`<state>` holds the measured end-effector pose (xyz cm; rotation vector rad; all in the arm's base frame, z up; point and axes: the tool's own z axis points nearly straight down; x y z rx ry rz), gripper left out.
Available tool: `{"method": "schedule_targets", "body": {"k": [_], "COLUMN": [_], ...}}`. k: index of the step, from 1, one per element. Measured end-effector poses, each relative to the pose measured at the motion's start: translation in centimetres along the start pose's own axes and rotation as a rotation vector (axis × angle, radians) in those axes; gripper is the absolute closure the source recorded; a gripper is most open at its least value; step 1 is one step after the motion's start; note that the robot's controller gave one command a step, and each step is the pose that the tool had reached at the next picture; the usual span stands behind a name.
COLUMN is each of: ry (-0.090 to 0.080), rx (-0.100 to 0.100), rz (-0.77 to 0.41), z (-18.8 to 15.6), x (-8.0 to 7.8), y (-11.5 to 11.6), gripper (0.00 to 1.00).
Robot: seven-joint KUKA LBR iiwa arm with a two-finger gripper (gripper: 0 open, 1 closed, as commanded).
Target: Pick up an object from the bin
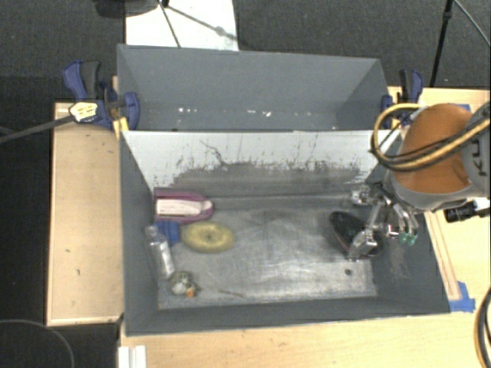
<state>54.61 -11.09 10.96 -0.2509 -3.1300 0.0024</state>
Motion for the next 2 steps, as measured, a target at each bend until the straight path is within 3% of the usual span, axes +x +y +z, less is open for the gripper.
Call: {"method": "schedule_targets", "body": {"k": [1,2], "ry": [-0.003,-0.012], "rx": [-0.002,0.000], "rz": [-0.007,-0.230], "z": [-0.2,-12.6], "x": [-0.2,-3.6], "y": [0.4,-0.8], "gripper": [1.00,1.00]}}
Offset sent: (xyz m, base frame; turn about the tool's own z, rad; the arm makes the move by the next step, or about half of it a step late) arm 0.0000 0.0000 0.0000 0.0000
